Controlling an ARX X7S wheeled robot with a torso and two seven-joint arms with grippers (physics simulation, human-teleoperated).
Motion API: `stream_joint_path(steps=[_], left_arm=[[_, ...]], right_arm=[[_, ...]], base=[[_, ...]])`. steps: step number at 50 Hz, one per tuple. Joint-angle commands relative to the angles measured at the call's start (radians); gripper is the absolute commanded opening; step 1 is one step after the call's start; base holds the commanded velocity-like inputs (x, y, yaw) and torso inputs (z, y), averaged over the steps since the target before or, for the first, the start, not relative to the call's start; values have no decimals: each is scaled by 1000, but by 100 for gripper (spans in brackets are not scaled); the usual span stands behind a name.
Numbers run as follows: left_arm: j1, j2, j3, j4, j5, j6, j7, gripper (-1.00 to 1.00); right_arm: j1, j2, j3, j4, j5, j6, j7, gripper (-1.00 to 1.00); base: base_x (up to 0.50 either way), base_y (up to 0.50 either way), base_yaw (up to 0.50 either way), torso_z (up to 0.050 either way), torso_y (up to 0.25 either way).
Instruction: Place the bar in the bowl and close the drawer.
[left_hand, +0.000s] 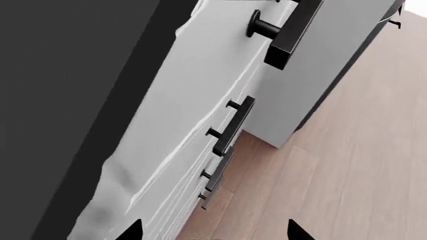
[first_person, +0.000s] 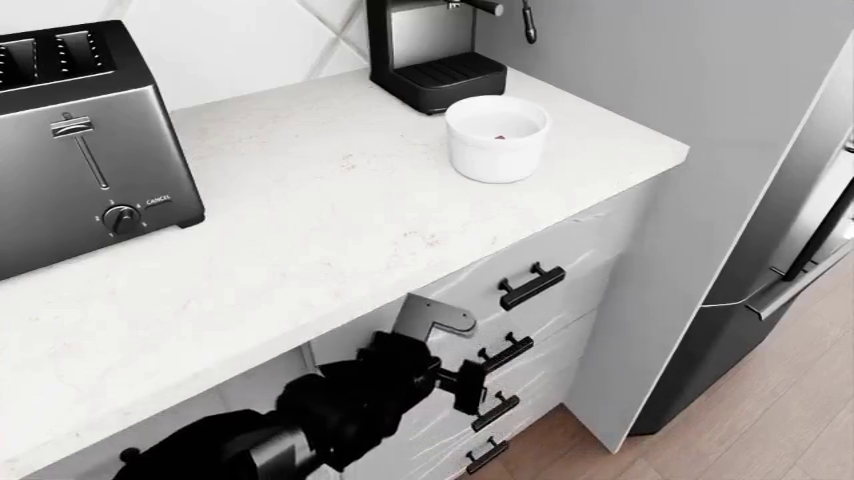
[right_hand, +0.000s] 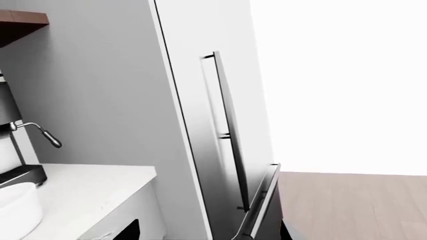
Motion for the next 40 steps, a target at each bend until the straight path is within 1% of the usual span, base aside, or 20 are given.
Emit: stream_joint_path(steps=[1,17,23,29,34,37,40], left_arm=[[-3,0,-28,-117,-62,24,-42,100],[35,0,4,-195,-257,54,-103,100],[35,0,16,-236,-316,96,-177,100],[26,0,39,-266,-388,151,-223,100],[18,0,66,-292,-472,217,-287,100],[14,0,146,-294,-590,266,-333,100],[7,0,300,-294,-763,321,-363,100]], right_arm=[[-1,-17,4,-1,-16,-17,-11,100],[-13,-22,8,-11,-14,-27,-16,100],[-7,-28,-4,-15,-24,-25,-19,100],[-10,-28,-5,-17,-23,-27,-19,100],[-11,-32,-6,-20,-26,-28,-24,100],[-11,-33,-7,-20,-29,-28,-26,100],[-12,-33,-7,-21,-28,-29,-26,100]], base=[[0,0,0,0,0],[0,0,0,-1,0],[0,0,0,-2,0],[0,0,0,0,0],[0,0,0,0,0],[0,0,0,0,0],[0,0,0,0,0]])
